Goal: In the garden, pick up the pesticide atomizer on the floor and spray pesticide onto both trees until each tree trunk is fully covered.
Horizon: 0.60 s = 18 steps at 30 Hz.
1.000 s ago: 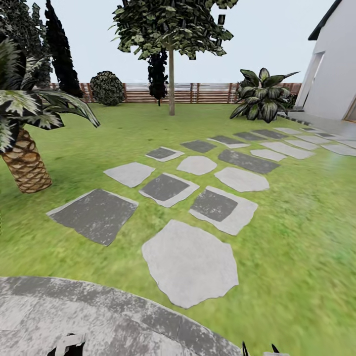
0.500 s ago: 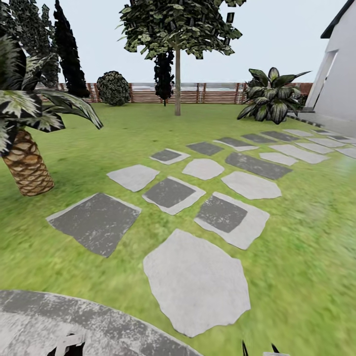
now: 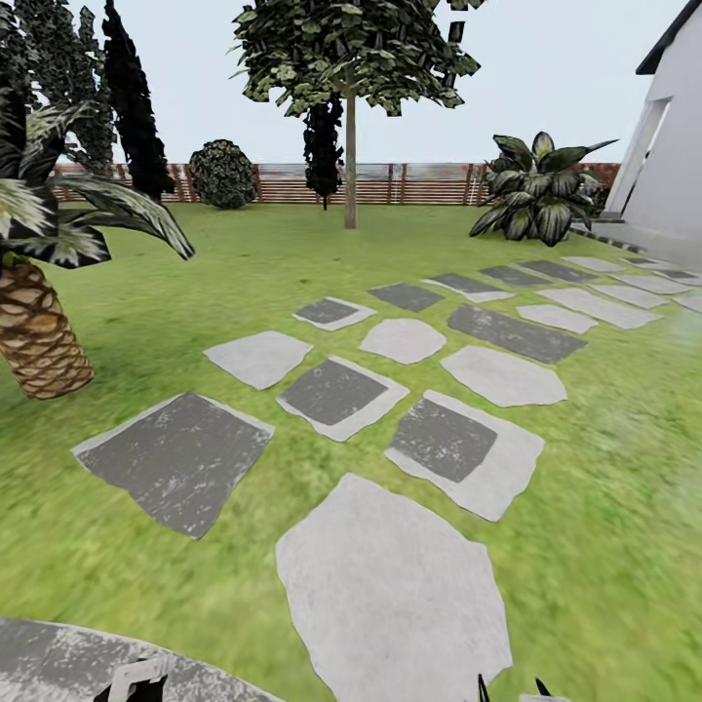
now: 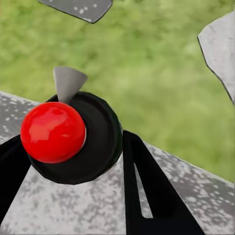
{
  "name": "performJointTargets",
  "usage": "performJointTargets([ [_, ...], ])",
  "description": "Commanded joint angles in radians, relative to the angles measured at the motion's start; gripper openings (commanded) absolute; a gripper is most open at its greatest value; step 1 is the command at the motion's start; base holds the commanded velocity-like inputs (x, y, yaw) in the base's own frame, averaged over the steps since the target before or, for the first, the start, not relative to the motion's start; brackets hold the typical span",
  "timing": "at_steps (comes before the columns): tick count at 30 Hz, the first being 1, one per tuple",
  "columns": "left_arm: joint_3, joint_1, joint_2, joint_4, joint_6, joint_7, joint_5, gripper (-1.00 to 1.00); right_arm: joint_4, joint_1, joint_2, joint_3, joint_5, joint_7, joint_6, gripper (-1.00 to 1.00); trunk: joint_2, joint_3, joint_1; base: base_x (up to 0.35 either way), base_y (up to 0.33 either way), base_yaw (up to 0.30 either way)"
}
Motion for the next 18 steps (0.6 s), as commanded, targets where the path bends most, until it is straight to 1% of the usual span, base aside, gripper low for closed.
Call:
performJointTargets([
  [1,0.009,-0.001,-0.001,0.001,-0.004,-0.005,-0.011,-1.00,0.001,-0.001,0.000,0.001,0.002,-0.004,-0.002,1.00,0.000,-0.001,0.000,0.340,0.000,0.000],
  [18,0.009,-0.001,-0.002,0.002,-0.004,-0.005,-0.009,-1.00,0.001,-0.001,0.000,0.001,0.002,-0.004,-0.002,1.00,0.000,-0.001,0.000,0.340,0.000,0.000],
])
